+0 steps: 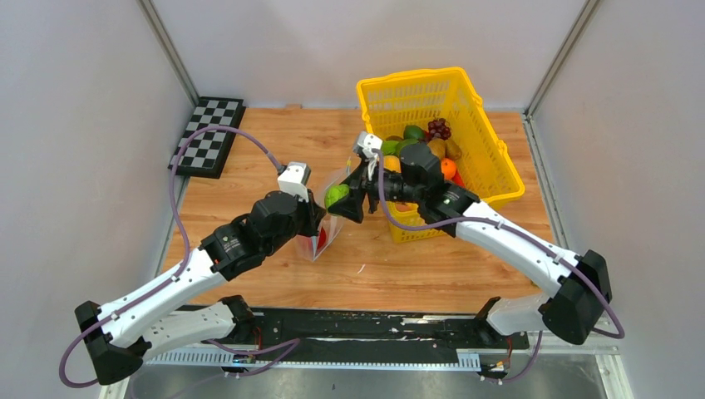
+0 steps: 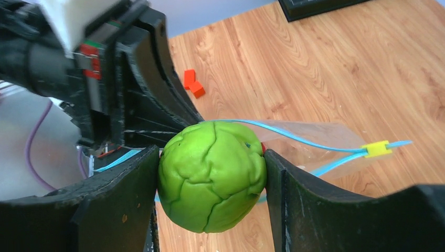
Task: Place the food in the zip-top bag and seal the zipper
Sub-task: Place the fake fruit in the zipper food storage bag.
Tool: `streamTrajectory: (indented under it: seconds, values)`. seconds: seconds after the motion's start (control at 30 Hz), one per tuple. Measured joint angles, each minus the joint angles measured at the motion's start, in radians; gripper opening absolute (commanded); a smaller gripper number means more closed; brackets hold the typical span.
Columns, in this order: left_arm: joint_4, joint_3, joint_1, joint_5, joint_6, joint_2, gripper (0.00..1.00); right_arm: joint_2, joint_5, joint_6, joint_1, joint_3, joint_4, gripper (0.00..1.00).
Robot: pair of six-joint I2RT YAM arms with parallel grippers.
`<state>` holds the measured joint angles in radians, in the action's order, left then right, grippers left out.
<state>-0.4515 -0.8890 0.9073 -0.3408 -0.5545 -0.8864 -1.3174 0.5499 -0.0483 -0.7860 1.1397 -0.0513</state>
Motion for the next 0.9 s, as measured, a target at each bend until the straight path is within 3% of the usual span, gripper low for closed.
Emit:
streamTrajectory:
  seconds: [0.23,0.7,0.9]
  values:
    - [0.000,0.000,0.000,-0.003,0.000,0.004,0.00,-0.067,-0.094,0.059,-0.013,0.019,-0.080,0.49]
    - [0.000,0.000,0.000,-0.008,-0.002,0.026,0.00,-0.071,-0.258,0.150,-0.078,0.051,-0.135,0.62]
    - [0.000,0.000,0.000,-0.017,-0.016,0.031,0.00,-0.071,-0.260,0.156,-0.087,0.061,-0.133,0.74]
